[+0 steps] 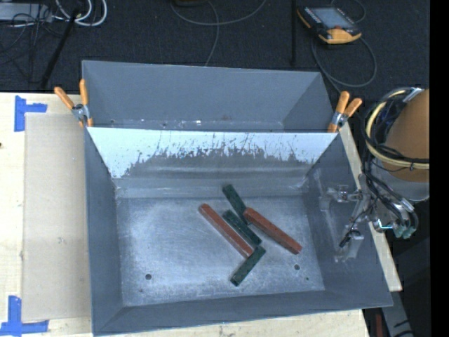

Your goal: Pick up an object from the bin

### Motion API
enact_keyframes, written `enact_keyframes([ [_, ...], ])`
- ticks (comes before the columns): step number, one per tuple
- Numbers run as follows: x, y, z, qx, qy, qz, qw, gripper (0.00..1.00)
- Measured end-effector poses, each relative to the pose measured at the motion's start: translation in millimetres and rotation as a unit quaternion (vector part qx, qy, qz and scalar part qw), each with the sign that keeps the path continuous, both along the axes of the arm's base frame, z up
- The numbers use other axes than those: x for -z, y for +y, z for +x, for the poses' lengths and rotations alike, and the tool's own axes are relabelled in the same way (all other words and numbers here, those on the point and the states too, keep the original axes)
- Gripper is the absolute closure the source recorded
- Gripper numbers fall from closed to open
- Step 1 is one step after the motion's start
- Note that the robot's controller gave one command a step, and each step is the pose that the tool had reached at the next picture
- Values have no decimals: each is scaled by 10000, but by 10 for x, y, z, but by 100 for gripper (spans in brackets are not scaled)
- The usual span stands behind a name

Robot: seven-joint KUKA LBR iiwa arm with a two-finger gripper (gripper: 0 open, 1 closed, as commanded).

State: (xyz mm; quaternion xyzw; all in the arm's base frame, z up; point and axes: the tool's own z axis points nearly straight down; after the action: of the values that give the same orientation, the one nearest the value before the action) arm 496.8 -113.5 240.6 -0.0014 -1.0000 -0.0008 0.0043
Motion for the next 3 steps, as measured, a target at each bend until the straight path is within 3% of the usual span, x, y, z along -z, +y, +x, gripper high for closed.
enact_keyframes([
  [1,1719,256,250,-538,-73,-9,9985,0],
  [2,1680,265,264,-562,-84,-8,9984,100],
  [3,434,496,628,-1413,-89,-9,9899,100],
])
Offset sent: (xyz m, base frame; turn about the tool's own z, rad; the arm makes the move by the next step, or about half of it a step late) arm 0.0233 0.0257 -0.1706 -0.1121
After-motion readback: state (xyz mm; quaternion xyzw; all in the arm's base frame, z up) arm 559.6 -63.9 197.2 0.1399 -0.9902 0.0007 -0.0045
